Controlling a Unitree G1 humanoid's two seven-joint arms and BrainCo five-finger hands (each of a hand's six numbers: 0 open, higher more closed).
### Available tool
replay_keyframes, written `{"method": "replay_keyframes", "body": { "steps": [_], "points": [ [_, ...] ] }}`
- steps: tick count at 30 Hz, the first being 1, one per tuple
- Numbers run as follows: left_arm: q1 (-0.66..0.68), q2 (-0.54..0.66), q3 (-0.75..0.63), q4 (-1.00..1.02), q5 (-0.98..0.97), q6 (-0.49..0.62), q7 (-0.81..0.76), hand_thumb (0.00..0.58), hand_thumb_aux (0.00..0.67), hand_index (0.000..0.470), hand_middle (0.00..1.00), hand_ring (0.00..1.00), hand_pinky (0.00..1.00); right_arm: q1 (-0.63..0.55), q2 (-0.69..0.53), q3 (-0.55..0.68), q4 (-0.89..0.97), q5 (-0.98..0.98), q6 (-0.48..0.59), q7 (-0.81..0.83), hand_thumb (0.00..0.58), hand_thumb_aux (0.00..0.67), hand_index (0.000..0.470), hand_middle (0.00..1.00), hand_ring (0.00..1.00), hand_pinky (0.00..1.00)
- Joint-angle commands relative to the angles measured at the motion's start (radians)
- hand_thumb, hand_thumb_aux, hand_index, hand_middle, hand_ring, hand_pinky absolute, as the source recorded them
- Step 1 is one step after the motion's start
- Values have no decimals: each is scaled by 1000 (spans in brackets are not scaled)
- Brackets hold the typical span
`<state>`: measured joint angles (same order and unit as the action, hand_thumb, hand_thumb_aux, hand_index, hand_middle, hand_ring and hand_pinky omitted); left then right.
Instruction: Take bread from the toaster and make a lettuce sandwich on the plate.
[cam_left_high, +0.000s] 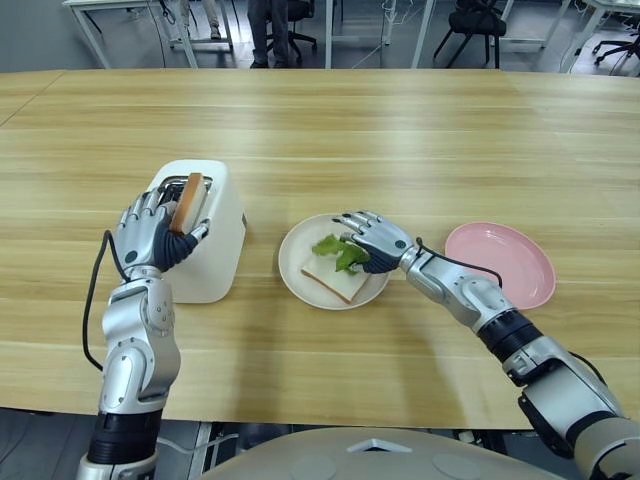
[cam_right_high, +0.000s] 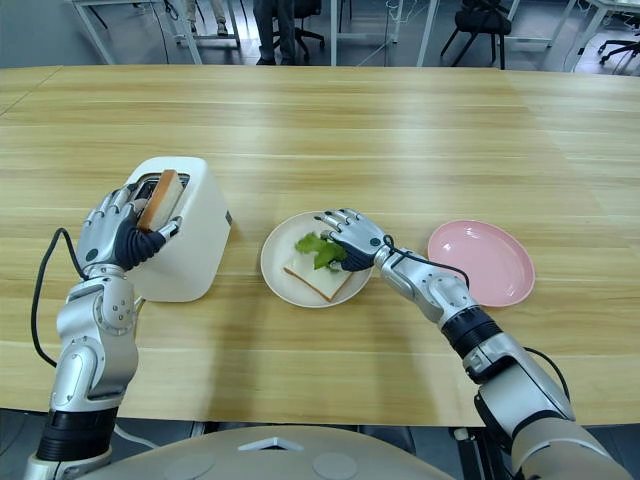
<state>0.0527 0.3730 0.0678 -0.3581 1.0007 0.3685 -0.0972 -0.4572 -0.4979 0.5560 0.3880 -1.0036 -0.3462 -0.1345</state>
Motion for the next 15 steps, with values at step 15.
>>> {"method": "replay_keyframes", "body": {
  "steps": [15],
  "points": [
    [-48, -7, 33, 26, -183, -82, 116, 580, 670, 460, 1000, 1000, 1000, 117, -75, -59, -282, 32, 37, 104, 0, 0, 0, 0, 0, 0]
  ]
}}
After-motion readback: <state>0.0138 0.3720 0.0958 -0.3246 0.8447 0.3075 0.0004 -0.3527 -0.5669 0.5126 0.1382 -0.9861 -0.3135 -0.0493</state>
